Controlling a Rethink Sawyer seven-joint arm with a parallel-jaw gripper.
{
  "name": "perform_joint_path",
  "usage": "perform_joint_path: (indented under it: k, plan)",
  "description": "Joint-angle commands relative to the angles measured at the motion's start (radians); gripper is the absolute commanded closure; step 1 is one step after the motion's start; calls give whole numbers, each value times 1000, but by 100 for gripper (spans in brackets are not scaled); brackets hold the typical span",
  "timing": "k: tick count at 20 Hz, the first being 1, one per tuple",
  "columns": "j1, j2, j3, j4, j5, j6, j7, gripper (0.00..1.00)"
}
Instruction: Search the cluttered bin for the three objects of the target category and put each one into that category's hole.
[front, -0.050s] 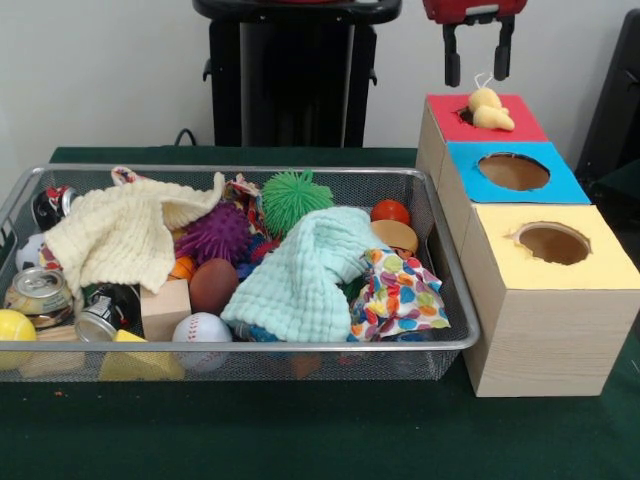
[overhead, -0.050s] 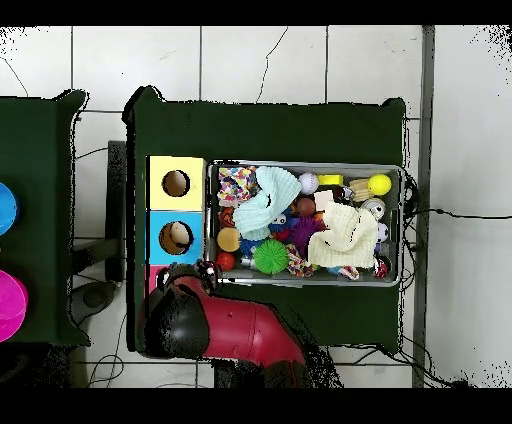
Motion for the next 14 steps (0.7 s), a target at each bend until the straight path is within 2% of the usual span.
perform_joint_path:
  k: [1,7,8,14]
  plan:
    - [12,2,-6,83,85,-44,318,0]
    - [19,2,-6,105,117,-52,309,0]
    - [21,3,-5,109,126,-54,303,100]
    - [36,4,1,140,149,-79,321,100]
